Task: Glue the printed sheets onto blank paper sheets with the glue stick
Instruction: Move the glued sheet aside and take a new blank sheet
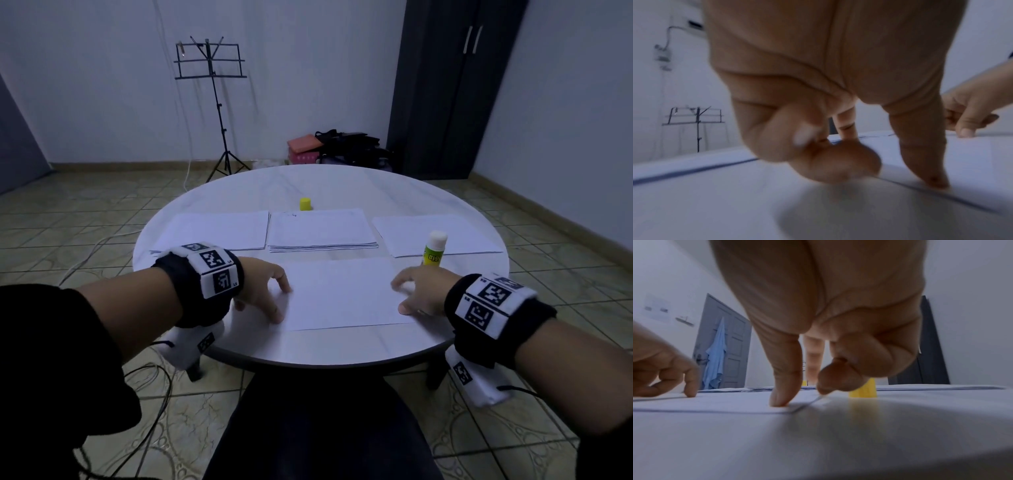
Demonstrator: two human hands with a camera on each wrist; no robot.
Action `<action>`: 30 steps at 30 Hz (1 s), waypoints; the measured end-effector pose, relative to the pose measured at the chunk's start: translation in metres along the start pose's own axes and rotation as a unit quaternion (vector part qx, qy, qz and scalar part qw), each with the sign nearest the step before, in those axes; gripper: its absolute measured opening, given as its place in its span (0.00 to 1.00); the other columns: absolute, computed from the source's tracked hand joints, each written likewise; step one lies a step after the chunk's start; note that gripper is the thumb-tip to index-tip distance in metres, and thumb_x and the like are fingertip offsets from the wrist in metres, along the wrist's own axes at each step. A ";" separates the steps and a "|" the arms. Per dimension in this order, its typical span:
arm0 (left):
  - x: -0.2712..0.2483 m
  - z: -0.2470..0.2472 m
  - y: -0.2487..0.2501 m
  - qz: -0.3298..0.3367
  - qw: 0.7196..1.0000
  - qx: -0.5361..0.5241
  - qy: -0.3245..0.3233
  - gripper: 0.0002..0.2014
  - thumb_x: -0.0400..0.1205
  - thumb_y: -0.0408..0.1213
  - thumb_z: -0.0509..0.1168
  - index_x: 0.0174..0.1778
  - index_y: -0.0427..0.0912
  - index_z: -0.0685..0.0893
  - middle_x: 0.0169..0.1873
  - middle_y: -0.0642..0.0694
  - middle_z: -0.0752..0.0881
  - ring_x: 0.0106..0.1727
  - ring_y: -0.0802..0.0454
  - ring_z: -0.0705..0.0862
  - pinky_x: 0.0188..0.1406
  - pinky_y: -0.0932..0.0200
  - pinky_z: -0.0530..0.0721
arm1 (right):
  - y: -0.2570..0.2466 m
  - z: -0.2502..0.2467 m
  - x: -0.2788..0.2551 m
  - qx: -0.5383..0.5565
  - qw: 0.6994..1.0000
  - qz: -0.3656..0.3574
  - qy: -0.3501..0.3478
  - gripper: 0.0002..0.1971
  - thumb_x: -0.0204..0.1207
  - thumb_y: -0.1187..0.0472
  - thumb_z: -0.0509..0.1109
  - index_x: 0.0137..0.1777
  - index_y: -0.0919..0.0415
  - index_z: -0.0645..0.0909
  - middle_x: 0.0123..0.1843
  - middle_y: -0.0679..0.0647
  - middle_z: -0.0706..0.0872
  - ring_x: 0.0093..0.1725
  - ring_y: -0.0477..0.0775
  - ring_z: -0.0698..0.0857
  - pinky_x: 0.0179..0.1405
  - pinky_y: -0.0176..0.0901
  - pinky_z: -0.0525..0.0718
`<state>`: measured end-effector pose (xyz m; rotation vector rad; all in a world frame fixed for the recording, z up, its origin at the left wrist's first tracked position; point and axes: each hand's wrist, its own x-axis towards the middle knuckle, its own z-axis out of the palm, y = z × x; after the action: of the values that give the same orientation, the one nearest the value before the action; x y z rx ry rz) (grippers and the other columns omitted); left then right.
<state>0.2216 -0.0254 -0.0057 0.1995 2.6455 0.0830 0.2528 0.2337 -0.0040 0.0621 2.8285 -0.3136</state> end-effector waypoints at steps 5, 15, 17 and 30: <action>0.003 -0.011 0.038 0.009 0.985 0.171 0.014 0.22 0.75 0.49 0.71 0.63 0.44 0.82 0.50 0.47 0.84 0.54 0.47 0.82 0.50 0.60 0.79 | -0.004 -0.004 -0.005 -0.046 0.999 -0.014 -0.013 0.22 0.79 0.57 0.69 0.73 0.52 0.75 0.74 0.50 0.73 0.69 0.52 0.77 0.60 0.38 0.76; 0.028 0.009 0.148 0.175 0.976 0.127 0.038 0.36 0.80 0.58 0.63 0.81 0.48 0.62 0.76 0.42 0.69 0.77 0.43 0.66 0.68 0.53 0.67 | -0.003 -0.001 0.002 -0.061 0.998 -0.024 -0.007 0.21 0.75 0.56 0.72 0.69 0.53 0.78 0.64 0.52 0.81 0.59 0.50 0.82 0.51 0.35 0.77; 0.031 0.007 0.145 0.180 0.974 0.134 0.018 0.35 0.80 0.55 0.65 0.80 0.44 0.65 0.71 0.41 0.74 0.71 0.43 0.73 0.57 0.56 0.71 | -0.002 0.000 0.001 -0.054 0.998 -0.028 -0.006 0.21 0.75 0.56 0.72 0.68 0.53 0.79 0.57 0.50 0.81 0.44 0.45 0.82 0.41 0.32 0.76; 0.024 -0.001 -0.021 0.022 0.991 0.130 -0.019 0.61 0.61 0.63 0.78 0.84 0.48 0.50 0.83 0.58 0.52 0.81 0.52 0.62 0.80 0.51 0.60 | -0.013 0.000 0.005 -0.089 0.995 -0.047 -0.025 0.21 0.77 0.67 0.66 0.71 0.62 0.77 0.72 0.57 0.77 0.67 0.57 0.79 0.62 0.39 0.77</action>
<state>0.1972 -0.0419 -0.0179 0.3418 2.6082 -0.2514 0.2467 0.2212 -0.0032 -0.1153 2.8020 -0.0812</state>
